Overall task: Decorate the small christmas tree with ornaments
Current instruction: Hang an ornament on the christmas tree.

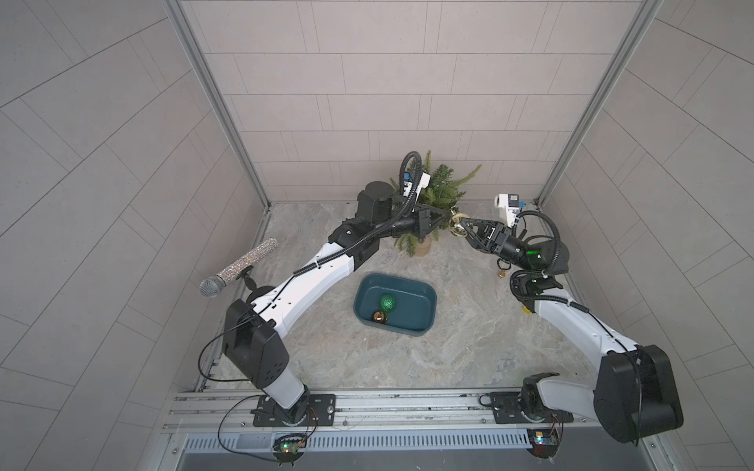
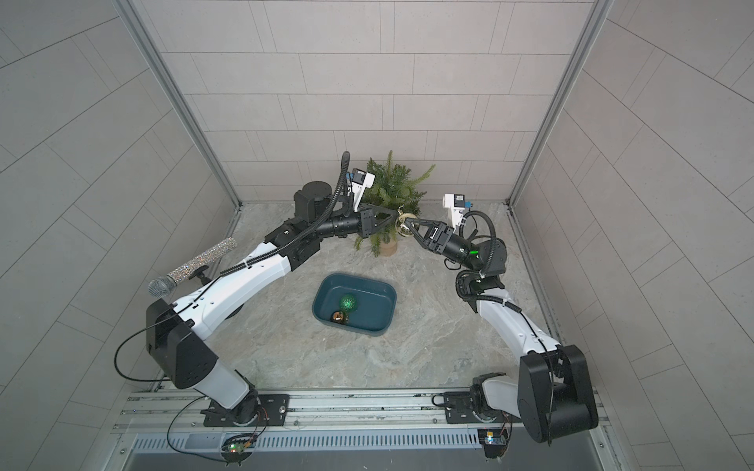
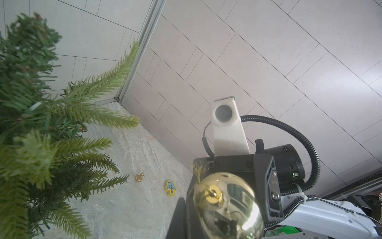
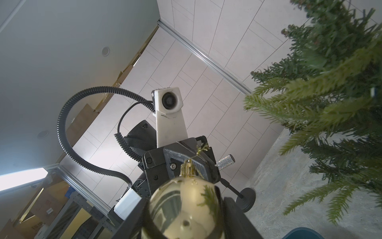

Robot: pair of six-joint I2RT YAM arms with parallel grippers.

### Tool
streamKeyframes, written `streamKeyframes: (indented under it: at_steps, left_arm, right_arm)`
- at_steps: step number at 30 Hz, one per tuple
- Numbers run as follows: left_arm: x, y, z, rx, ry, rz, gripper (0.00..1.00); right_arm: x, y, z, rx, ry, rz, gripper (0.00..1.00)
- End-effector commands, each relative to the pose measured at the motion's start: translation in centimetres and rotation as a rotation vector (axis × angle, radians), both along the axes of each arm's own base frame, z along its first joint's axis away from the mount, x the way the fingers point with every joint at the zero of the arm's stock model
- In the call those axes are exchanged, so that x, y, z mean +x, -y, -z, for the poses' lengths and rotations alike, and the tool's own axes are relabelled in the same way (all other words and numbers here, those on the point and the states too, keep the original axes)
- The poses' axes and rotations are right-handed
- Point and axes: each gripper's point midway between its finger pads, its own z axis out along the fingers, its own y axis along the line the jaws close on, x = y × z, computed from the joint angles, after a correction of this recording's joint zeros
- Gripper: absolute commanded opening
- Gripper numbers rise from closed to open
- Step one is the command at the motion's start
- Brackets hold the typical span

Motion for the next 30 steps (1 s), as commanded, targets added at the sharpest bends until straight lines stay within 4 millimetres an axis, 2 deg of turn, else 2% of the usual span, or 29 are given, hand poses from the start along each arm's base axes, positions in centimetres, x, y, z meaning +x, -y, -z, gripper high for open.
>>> streamKeyframes:
  at_steps: [1,7,12,15,18,25,30]
  left_arm:
    - [-1.0,-0.8,-1.8,0.004,0.066,-0.010,0.00]
    - [-0.4,-1.8,-1.8,0.026,0.076,-0.060,0.00]
    - [-0.4,-1.9,-2.0,0.002,0.058,-0.055,0.00]
    - [-0.4,-2.0,-2.0,-0.004,0.064,-0.057,0.00]
    - [-0.4,-1.8,-2.0,-0.006,0.060,-0.047,0.00]
    - [0.5,-1.6,-1.3,0.021,0.044,-0.069,0.00]
    - [1.4,-1.0,-0.8,0.032,0.027,-0.077,0.00]
  right_arm:
    - [-1.1,-0.1,-1.1,0.012,0.049,-0.026,0.57]
    - [-0.3,0.5,-0.6,0.015,0.033,-0.001,0.57]
    - [0.1,0.4,0.7,-0.038,0.010,0.026,0.56]
    - [-0.1,0.4,0.7,-0.049,0.014,0.029,0.56]
    - [0.0,0.4,0.8,-0.057,0.016,0.033,0.56]
    - [1.6,1.1,2.5,-0.137,-0.008,0.108,0.56]
    - [2.5,1.4,2.5,-0.150,-0.003,0.139,0.56]
